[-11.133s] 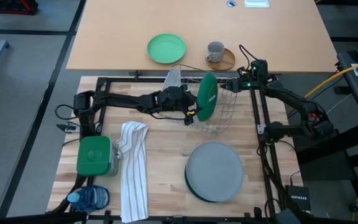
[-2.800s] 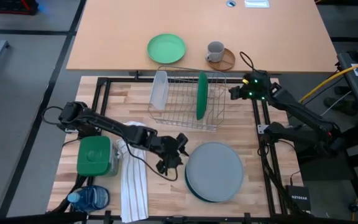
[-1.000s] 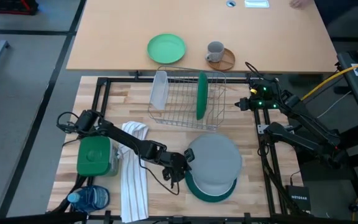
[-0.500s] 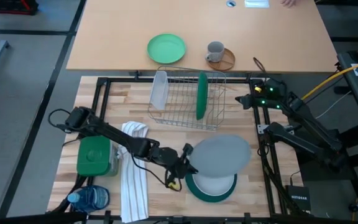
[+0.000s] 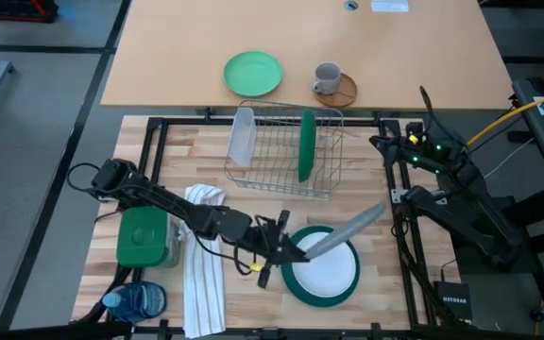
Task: Sort dishes
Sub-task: Put the gray plate in the dish rack, then put the white plate in the dish rack
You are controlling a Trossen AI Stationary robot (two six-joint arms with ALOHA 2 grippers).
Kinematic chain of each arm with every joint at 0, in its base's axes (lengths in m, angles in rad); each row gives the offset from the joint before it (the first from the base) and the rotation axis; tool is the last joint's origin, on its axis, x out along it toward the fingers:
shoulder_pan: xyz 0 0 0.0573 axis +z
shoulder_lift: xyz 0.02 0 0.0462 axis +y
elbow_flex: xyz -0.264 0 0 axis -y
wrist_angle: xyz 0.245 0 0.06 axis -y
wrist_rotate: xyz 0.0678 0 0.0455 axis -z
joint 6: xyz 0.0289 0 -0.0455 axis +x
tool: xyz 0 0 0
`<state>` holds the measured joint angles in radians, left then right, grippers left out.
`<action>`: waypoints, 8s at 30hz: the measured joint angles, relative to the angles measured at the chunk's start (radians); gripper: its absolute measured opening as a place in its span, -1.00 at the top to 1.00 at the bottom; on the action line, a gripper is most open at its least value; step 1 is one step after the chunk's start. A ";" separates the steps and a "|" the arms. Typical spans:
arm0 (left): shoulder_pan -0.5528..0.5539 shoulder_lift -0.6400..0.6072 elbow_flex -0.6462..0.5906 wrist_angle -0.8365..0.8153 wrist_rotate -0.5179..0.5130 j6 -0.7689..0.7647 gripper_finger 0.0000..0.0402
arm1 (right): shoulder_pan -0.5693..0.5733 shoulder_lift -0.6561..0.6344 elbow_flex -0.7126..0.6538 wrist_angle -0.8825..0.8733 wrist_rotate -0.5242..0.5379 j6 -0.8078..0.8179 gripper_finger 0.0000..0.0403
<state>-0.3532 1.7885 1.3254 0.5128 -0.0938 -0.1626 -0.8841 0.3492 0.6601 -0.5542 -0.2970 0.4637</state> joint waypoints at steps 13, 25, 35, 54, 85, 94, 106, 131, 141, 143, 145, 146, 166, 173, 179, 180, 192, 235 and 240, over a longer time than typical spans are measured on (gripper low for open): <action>0.075 0.000 0.000 0.197 -0.287 -0.140 0.99 | 0.000 -0.081 0.000 0.007 0.216 -0.029 0.56; 0.217 0.001 0.000 0.200 -0.316 -0.224 0.99 | 0.000 -0.079 0.000 -0.004 0.200 -0.053 0.56; 0.287 0.019 0.000 0.176 -0.315 -0.302 0.99 | 0.000 -0.079 0.000 -0.023 0.200 -0.079 0.56; 0.331 0.074 0.000 0.168 -0.318 -0.393 0.99 | 0.000 -0.079 0.000 -0.024 0.200 -0.080 0.56; 0.342 0.114 0.000 0.175 -0.336 -0.464 0.99 | 0.000 -0.078 0.000 -0.024 0.211 -0.080 0.56; 0.350 0.114 0.000 0.147 -0.337 -0.466 0.99 | 0.000 -0.078 0.000 -0.024 0.211 -0.080 0.56; 0.358 0.119 0.000 0.115 -0.336 -0.467 0.99 | 0.000 -0.078 0.000 -0.024 0.211 -0.080 0.56; 0.370 0.119 0.000 0.101 -0.336 -0.467 0.99 | 0.000 -0.078 0.000 -0.024 0.211 -0.080 0.56; 0.375 0.119 0.000 0.101 -0.342 -0.489 0.75 | 0.000 -0.078 0.000 -0.024 0.211 -0.080 0.56; 0.378 0.119 0.000 0.101 -0.342 -0.489 0.70 | 0.000 -0.078 0.000 -0.025 0.211 -0.080 0.56; 0.382 0.119 0.000 0.101 -0.341 -0.490 0.67 | 0.000 -0.078 0.000 -0.025 0.211 -0.080 0.56; 0.382 0.119 0.000 0.101 -0.341 -0.490 0.66 | 0.000 -0.078 0.000 -0.025 0.211 -0.080 0.56; 0.365 0.119 0.000 0.127 -0.336 -0.449 0.52 | 0.000 -0.078 0.000 -0.105 0.212 -0.103 0.56; 0.312 0.117 0.000 0.210 -0.244 -0.178 0.56 | 0.000 -0.078 0.000 -0.155 0.211 -0.106 0.56; 0.241 0.117 0.000 0.178 -0.042 0.042 0.56 | 0.000 -0.079 0.000 -0.209 0.191 -0.106 0.56; 0.229 0.117 0.000 0.156 -0.006 0.072 0.56 | 0.000 -0.079 0.000 -0.223 0.183 -0.106 0.56; 0.088 0.117 0.000 -0.220 0.110 0.199 0.56 | 0.000 -0.079 0.000 -0.363 0.089 -0.079 0.56; 0.028 0.249 0.001 -0.352 0.172 0.514 0.24 | 0.000 -0.079 0.000 -0.469 0.045 0.109 0.56; 0.028 0.269 0.000 -0.364 0.193 0.514 0.27 | 0.000 -0.079 0.000 -0.470 0.070 0.108 0.56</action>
<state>-0.3256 2.0573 1.3258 0.1484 0.0987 0.3515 -0.8838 0.2706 0.6598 -1.0238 -0.2274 0.5716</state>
